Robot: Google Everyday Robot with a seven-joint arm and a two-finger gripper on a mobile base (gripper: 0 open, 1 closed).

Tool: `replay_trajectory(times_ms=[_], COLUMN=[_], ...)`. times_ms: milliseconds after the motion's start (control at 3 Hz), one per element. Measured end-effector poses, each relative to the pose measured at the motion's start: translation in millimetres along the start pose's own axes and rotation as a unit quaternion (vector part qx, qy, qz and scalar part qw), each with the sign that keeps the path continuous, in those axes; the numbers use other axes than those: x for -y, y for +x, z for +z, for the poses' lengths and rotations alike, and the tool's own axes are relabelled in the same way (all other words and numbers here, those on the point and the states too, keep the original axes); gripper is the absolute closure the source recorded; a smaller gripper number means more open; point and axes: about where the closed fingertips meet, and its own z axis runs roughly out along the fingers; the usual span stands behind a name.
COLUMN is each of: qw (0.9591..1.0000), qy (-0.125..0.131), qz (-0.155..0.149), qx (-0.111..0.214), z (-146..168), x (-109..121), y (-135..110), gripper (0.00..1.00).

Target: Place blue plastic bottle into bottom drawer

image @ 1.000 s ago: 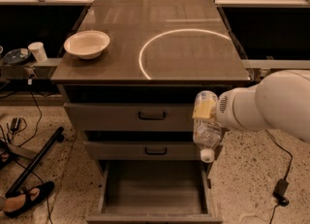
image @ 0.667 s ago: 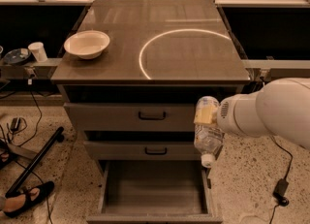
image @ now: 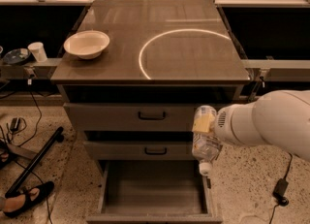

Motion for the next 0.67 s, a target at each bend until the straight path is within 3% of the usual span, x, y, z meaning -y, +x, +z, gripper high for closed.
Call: replay_trajectory(times_ms=[667], qw=[0.9985], qy=[-0.033], qz=[0.037], qx=[-0.021], z=[38.4], x=[14.4], y=[26.4], gripper=[1.0])
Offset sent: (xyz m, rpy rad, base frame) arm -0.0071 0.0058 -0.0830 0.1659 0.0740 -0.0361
